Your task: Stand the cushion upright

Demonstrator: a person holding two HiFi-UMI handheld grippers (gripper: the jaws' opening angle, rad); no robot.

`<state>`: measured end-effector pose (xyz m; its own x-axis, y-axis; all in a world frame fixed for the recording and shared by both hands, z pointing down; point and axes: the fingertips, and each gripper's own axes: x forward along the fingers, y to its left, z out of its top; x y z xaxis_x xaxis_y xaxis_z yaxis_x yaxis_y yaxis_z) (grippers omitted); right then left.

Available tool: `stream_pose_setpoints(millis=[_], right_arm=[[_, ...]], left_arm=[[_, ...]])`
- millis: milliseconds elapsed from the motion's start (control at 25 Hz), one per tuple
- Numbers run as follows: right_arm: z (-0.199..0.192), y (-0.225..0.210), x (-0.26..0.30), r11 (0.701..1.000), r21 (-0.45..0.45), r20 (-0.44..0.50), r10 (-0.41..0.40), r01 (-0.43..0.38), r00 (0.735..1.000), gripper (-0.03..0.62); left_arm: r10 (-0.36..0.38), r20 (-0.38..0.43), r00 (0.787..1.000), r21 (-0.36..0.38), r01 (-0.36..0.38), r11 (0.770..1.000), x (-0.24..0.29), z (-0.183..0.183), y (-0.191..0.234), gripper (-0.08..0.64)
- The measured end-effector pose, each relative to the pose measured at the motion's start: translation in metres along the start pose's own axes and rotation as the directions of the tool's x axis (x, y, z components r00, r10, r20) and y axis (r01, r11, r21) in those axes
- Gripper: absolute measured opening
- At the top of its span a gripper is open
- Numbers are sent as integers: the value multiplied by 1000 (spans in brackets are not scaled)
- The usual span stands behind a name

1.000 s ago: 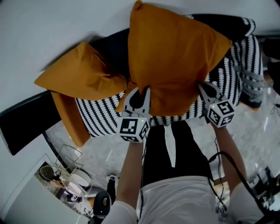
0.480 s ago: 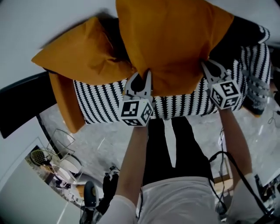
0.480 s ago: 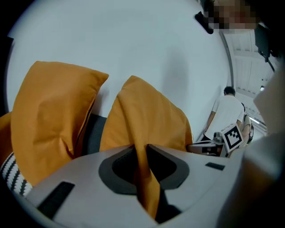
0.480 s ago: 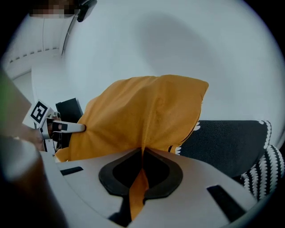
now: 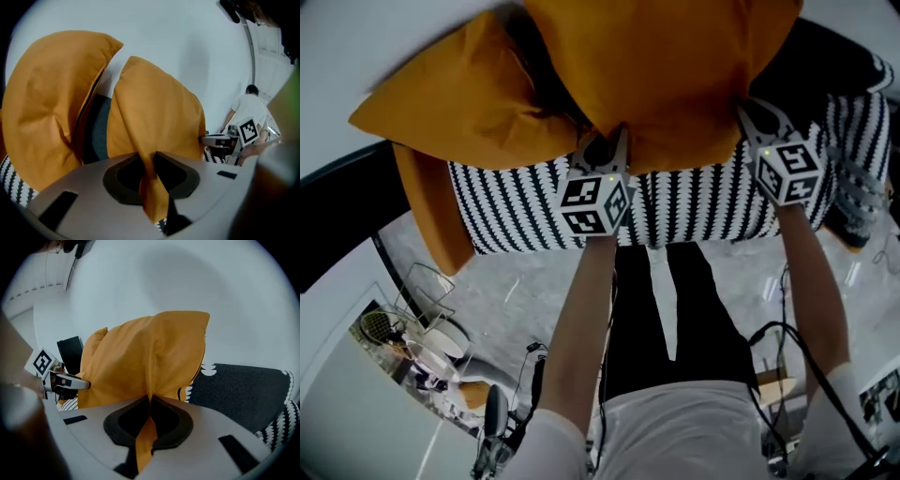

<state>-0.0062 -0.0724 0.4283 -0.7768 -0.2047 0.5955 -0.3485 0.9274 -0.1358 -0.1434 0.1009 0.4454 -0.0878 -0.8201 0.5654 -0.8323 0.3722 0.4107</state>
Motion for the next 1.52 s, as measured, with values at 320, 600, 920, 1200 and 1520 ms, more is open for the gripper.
stream_pose_setpoints(millis=[320,600,920,1200,1520], right_arm=[[-17,-9,15,1000,-4,3,-5,5,1000,44],[-18,-9,20,997,69,-59,-30,34,998,126],[-17,-23,6,986,157,-107,-40,57,993,153],[7,13,-27,982,177,-101,-43,61,994,152],[55,67,-75,968,245,-15,-58,60,998,84]], left_arm=[[40,-99,994,-34,-44,998,38,-21,24,126],[43,-193,980,-48,-53,997,33,-21,50,226],[47,-369,928,127,0,992,29,-33,76,235],[76,-323,943,327,36,944,-6,5,78,107],[-12,-246,969,307,90,947,-78,65,49,18]])
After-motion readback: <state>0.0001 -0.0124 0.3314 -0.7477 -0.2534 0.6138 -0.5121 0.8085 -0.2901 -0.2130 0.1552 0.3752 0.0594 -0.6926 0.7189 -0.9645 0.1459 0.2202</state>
